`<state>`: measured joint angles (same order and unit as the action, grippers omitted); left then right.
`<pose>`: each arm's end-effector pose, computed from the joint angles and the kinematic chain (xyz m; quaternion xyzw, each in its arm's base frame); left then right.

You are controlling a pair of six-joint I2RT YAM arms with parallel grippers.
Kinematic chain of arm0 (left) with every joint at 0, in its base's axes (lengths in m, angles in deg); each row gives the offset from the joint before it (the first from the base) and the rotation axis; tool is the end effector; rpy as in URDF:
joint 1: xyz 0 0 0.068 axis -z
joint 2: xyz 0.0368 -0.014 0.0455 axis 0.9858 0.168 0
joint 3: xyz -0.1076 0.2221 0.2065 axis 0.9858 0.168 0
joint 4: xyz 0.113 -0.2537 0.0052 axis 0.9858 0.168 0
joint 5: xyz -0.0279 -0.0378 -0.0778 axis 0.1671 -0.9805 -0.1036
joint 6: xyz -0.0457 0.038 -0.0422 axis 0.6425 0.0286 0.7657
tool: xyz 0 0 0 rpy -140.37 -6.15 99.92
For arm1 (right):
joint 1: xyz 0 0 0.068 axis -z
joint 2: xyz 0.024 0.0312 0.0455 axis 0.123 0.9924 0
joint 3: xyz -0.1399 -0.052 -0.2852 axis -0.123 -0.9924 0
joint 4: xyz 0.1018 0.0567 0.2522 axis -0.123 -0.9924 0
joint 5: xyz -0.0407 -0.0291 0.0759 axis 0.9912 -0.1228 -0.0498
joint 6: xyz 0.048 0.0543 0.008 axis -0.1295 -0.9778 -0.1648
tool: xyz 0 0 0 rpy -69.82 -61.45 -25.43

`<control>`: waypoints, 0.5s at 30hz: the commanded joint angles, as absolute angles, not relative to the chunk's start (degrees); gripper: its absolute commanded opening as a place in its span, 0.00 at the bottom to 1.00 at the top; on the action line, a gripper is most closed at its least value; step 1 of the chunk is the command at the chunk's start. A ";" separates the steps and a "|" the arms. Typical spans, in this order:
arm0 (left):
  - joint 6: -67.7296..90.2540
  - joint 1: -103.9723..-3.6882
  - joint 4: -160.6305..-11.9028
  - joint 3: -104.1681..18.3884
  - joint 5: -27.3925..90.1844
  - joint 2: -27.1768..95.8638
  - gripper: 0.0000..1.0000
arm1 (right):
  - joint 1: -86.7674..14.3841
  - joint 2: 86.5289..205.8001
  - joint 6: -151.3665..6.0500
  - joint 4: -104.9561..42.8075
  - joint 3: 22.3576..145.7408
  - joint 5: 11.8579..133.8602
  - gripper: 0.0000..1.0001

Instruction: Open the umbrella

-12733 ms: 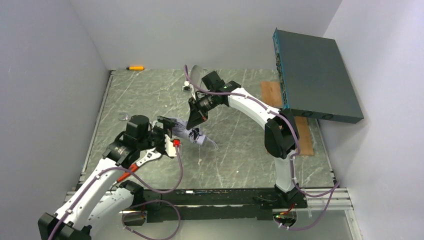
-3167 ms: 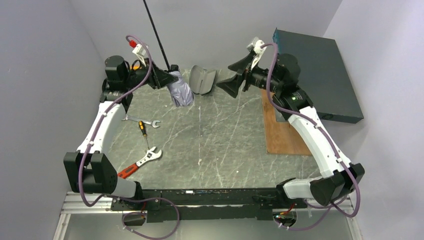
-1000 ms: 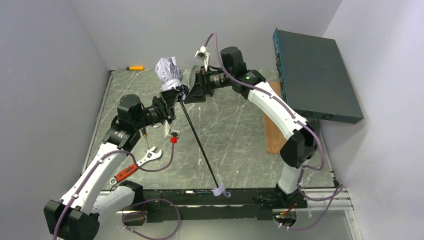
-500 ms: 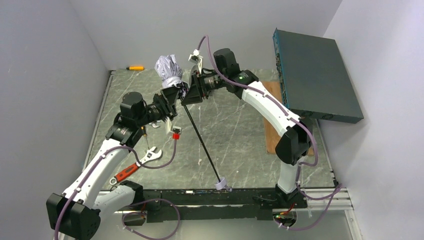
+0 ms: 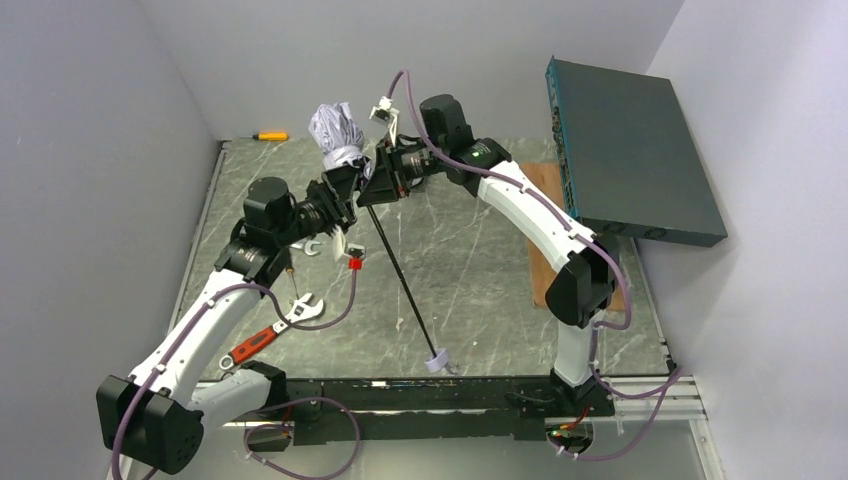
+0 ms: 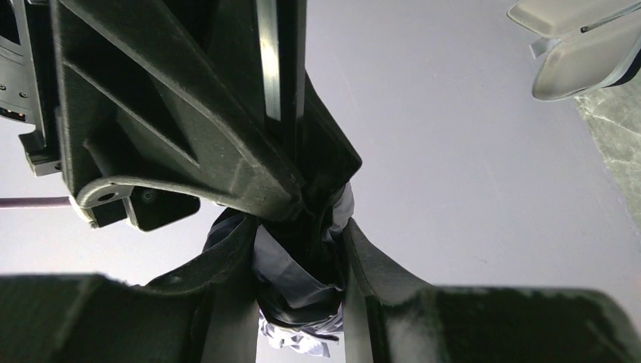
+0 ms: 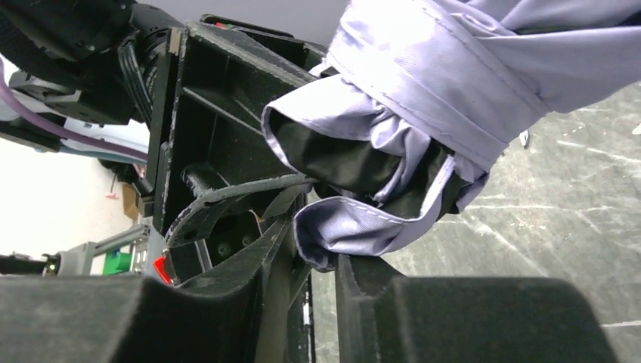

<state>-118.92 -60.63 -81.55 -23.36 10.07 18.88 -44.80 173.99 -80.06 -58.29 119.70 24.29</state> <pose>0.2302 -0.1141 0.3899 0.7502 0.1099 0.3456 0.5529 0.3478 0.3329 0.4356 -0.3983 0.6789 0.5643 0.2491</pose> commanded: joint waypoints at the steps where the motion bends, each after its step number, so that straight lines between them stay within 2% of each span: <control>1: -120.11 -60.15 -88.05 -27.19 9.90 18.97 0.02 | -46.17 174.09 -78.65 -58.20 122.01 26.32 0.08; 2: -119.47 -60.12 -87.67 -27.37 9.74 18.86 0.06 | -46.14 173.91 -79.09 -58.00 121.74 27.34 0.00; 4: -116.50 -60.12 -87.38 -27.18 8.64 18.26 0.28 | -45.76 172.97 -80.98 -56.10 121.07 29.54 0.00; 6: -112.42 -60.12 -87.31 -26.09 8.81 17.13 0.44 | -44.09 172.14 -84.63 -52.31 120.51 29.56 0.00; 11: -99.87 -62.01 -80.67 -23.75 8.68 13.17 0.62 | -39.05 170.97 -92.81 -41.57 119.97 25.20 0.00; 12: -97.82 -62.77 -79.36 -22.81 7.22 11.80 0.70 | -38.41 170.38 -93.43 -39.53 119.23 24.49 0.00; 15: -87.89 -63.79 -76.37 -20.23 4.24 7.82 0.75 | -36.78 169.23 -98.98 -31.89 116.11 22.48 0.00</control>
<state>-102.99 -62.46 -80.72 -22.49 9.57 13.11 -39.58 173.83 -91.19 -48.06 117.73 25.93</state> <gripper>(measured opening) 0.729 0.052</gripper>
